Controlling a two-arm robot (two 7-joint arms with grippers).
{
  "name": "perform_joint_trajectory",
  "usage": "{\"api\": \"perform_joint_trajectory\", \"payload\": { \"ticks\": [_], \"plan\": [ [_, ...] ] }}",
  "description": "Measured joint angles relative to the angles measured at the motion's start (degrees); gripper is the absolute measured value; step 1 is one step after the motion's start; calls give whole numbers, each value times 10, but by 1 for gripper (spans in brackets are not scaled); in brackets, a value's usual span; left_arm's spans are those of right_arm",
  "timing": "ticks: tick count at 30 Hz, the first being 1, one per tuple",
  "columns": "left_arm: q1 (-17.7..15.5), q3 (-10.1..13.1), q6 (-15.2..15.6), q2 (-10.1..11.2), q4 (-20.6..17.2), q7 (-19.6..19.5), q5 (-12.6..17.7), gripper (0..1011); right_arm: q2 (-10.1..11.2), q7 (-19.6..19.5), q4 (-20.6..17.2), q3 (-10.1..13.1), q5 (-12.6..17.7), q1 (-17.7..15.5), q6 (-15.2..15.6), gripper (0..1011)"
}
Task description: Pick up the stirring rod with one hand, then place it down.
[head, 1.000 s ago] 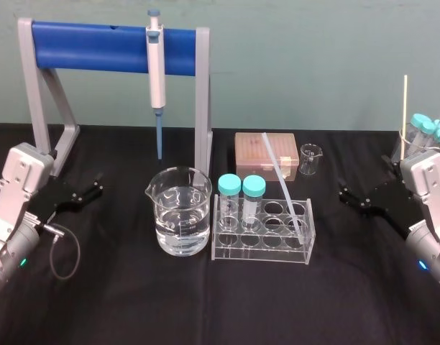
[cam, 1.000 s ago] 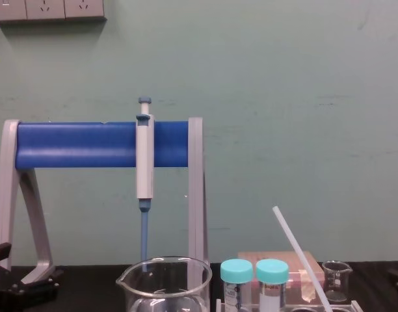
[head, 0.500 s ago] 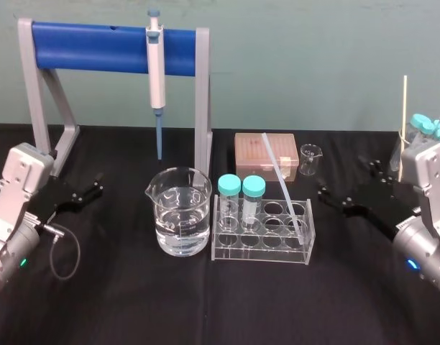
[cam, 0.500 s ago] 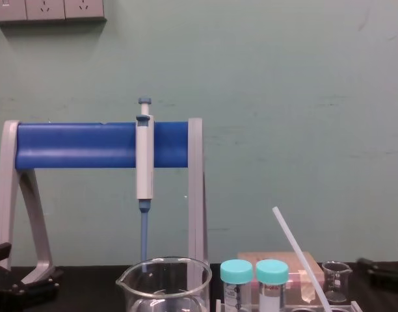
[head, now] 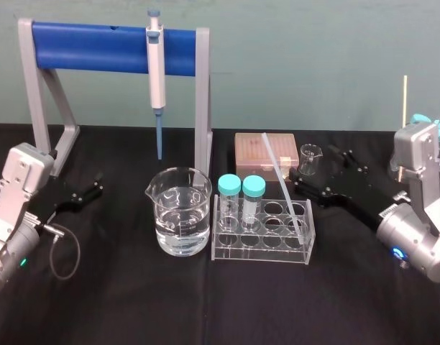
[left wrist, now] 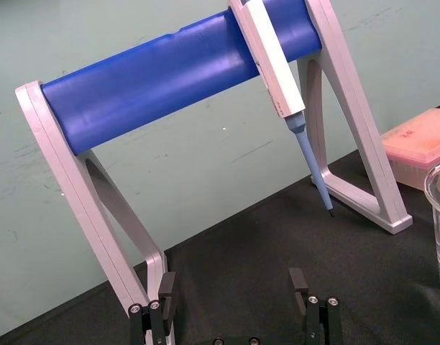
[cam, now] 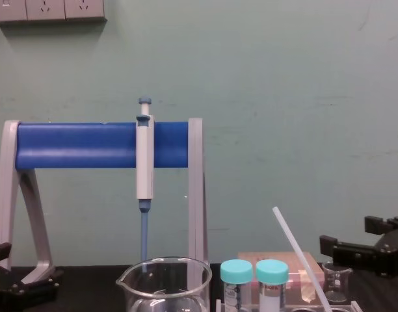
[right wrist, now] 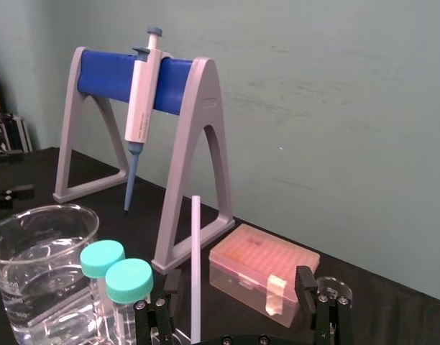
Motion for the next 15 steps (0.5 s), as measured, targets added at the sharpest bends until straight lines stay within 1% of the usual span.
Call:
{"api": "perform_joint_trajectory", "payload": {
  "ticks": [5,9,10,11,12,14,15],
  "plan": [
    [0,0,0,0,0,0,0,1000,-16,10,12,-2,-1,15,10,1003],
    [0,0,0,0,0,0,0,1000,-35,18,27,-5,-1,34,27,1003],
    [0,0,0,0,0,0,0,1001,-35,18,27,-5,-1,34,27,1003],
    [0,0,0,0,0,0,0,1000,-44,22,36,-7,-1,43,34,1003],
    [0,0,0,0,0,0,0,1000,-44,22,36,-7,-1,43,34,1003],
    [0,0,0,0,0,0,0,1001,-55,27,47,-9,-3,53,41,1003],
    [0,0,0,0,0,0,0,1000,-57,28,49,-9,-4,54,42,1003]
  ]
}}
